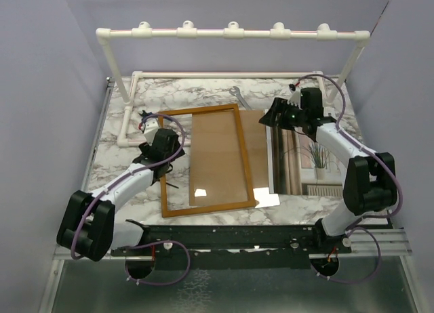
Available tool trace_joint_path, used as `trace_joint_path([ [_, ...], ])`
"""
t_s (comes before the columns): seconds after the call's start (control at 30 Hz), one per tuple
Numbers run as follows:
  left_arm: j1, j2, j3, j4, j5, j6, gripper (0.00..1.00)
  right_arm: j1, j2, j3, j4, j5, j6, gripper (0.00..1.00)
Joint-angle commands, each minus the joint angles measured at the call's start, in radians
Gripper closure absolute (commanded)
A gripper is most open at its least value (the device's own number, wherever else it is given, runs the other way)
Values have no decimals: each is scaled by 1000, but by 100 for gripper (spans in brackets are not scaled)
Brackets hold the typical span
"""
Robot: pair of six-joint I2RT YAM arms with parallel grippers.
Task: Take the photo out of the frame
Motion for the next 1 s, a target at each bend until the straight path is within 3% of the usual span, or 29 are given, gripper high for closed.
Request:
trace_joint_path([
  [0.0, 27, 55, 6, 49, -25, 46, 22, 16, 59, 1, 61, -32, 28, 25],
  [0.33, 52, 156, 53, 44, -20, 85, 28, 28, 104, 22, 92, -23, 47, 26],
  [0.63, 54, 190, 79, 50, 26, 93, 54, 27, 147, 41, 85, -14, 51, 30],
  [0.87, 53, 209, 97, 53, 84, 83, 65, 28, 154, 42, 76, 6, 54, 32],
  [0.97, 46, 209, 100, 55, 100, 72, 65, 28, 133, 25, 85, 2, 59, 32],
])
